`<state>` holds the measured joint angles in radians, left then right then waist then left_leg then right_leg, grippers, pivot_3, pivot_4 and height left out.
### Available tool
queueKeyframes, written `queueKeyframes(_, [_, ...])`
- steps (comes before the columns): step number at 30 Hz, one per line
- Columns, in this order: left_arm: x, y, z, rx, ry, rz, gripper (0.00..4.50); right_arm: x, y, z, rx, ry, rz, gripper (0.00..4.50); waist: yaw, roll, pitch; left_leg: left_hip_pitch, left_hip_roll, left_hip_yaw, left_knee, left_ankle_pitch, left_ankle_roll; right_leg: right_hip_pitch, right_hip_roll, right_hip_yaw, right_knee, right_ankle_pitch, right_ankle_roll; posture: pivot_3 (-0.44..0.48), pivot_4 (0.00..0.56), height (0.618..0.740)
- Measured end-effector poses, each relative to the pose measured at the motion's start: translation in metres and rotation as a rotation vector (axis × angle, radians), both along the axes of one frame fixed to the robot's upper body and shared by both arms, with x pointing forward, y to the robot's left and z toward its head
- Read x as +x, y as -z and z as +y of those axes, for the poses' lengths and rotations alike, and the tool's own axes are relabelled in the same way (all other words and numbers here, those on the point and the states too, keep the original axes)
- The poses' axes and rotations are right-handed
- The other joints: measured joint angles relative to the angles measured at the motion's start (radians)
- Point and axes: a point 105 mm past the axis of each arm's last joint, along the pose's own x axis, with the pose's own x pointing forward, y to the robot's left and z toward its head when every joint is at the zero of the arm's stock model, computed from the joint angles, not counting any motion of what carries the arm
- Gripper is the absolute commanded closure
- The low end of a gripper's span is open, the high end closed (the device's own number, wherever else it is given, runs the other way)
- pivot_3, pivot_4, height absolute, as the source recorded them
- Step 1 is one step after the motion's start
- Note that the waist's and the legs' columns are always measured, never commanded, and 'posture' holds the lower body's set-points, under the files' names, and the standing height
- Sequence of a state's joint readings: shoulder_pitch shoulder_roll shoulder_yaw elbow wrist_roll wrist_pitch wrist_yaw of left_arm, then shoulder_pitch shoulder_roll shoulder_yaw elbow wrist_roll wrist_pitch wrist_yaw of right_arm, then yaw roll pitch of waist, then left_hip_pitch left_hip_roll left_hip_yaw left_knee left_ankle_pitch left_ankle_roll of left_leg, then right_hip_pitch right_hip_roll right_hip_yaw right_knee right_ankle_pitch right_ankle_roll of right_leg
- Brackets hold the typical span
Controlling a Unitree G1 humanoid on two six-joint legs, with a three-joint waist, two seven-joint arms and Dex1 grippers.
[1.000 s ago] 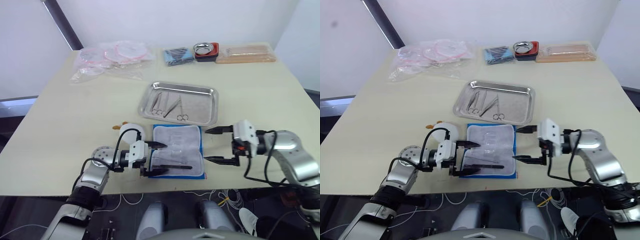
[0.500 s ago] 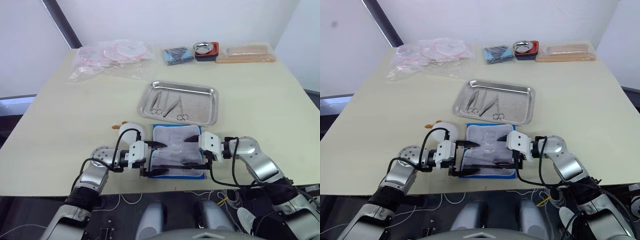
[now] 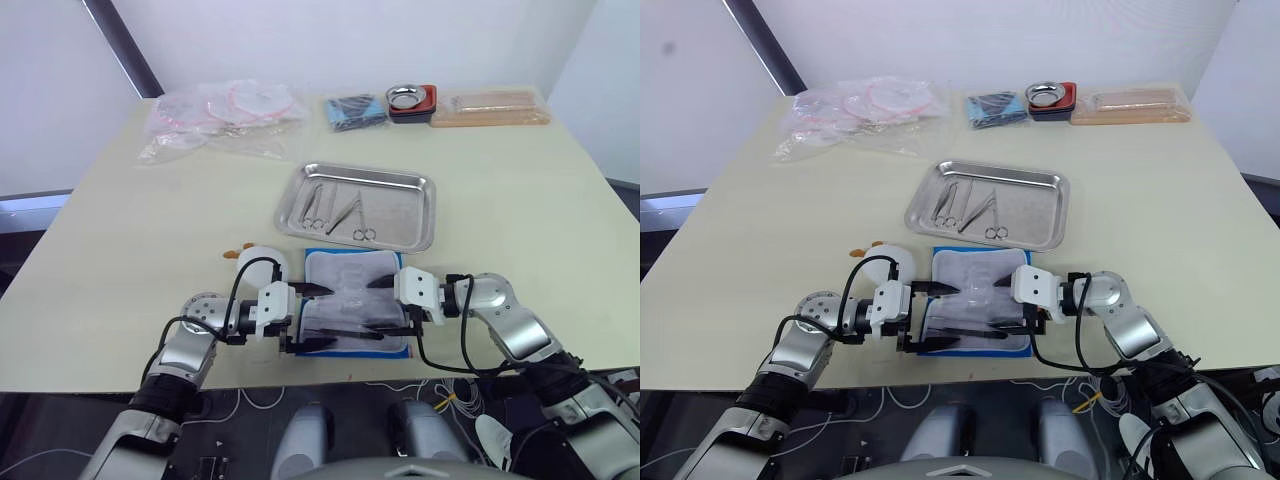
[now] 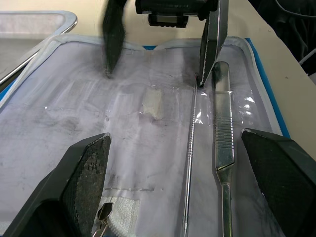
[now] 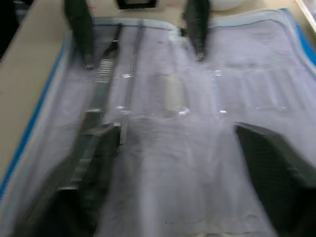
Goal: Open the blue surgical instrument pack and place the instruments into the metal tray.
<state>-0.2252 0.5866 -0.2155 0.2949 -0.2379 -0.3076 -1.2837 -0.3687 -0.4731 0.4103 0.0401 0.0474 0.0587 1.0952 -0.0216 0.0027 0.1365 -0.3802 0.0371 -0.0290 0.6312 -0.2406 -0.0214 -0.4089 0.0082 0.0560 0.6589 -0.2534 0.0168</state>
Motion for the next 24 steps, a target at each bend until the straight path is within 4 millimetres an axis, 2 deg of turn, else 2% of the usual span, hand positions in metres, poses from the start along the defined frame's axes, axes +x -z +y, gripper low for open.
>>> queueKeyframes(4, [0.0001, 0.0001, 0.0015, 0.006, -0.001, 0.000, 0.00, 0.0009, 0.0009, 0.0025, 0.012, 0.009, 0.007, 1.65, -0.005, -0.001, -0.001, 0.001, 0.000, 0.000, 0.000, 0.000, 0.000, 0.000, 0.000, 0.000, 0.001, 0.000, 0.000, 0.000, 0.150, 0.740])
queueKeyframes(5, [0.0001, 0.0000, 0.0022, 0.009, -0.002, 0.000, 0.00, 0.0012, 0.0015, 0.0040, 0.019, 0.013, 0.011, 1.90, -0.009, -0.001, -0.001, 0.001, 0.000, 0.000, 0.000, 0.000, 0.000, 0.000, 0.000, 0.000, 0.001, 0.000, 0.000, 0.000, 0.150, 0.740])
queueKeyframes(7, [0.0001, 0.0000, 0.0030, 0.012, -0.002, 0.000, 0.00, 0.0003, 0.0033, 0.0058, 0.022, 0.009, 0.021, 2.50, -0.014, 0.000, -0.001, 0.001, 0.000, 0.000, 0.000, 0.000, 0.000, 0.001, 0.000, 0.000, 0.001, 0.000, 0.000, 0.000, 0.150, 0.740])
queueKeyframes(9, [0.0001, 0.0001, 0.0033, 0.013, -0.002, 0.001, 0.00, -0.0007, 0.0049, 0.0070, 0.024, 0.003, 0.031, 3.42, -0.016, 0.000, -0.001, 0.001, 0.000, 0.000, 0.000, 0.000, 0.000, 0.001, 0.000, 0.000, 0.001, 0.000, 0.000, 0.000, 0.150, 0.740])
queueKeyframes(10, [0.0001, 0.0002, 0.0033, 0.013, -0.003, 0.002, 0.00, -0.0014, 0.0055, 0.0073, 0.024, -0.001, 0.036, 4.06, -0.017, 0.000, -0.001, 0.001, 0.000, 0.000, 0.001, 0.000, 0.000, 0.002, 0.000, 0.000, 0.001, 0.000, 0.000, 0.000, 0.150, 0.740])
queueKeyframes(11, [0.0002, 0.0003, 0.0034, 0.013, -0.003, 0.002, 0.00, -0.0023, 0.0063, 0.0077, 0.023, -0.007, 0.041, 4.43, -0.017, 0.000, -0.001, 0.002, 0.000, 0.000, 0.001, 0.000, 0.000, 0.002, 0.000, 0.000, 0.001, 0.000, 0.000, 0.000, 0.150, 0.740])
queueKeyframes(19, [0.0015, 0.0008, 0.0029, 0.028, -0.002, 0.017, 0.00, -0.0052, 0.0078, 0.0069, 0.024, -0.021, 0.051, 4.48, -0.016, 0.000, -0.002, 0.002, 0.000, -0.001, 0.001, 0.000, 0.000, 0.002, 0.000, 0.000, 0.002, 0.000, 0.000, 0.000, 0.150, 0.740])
queueKeyframes(24, [0.0034, 0.0026, 0.0013, 0.062, -0.009, 0.045, 0.00, -0.0070, 0.0094, 0.0010, 0.010, -0.022, 0.062, 4.48, -0.017, 0.001, -0.004, 0.008, 0.000, -0.001, 0.001, 0.000, 0.000, 0.007, -0.001, 0.000, 0.001, 0.000, 0.000, 0.000, 0.150, 0.740])
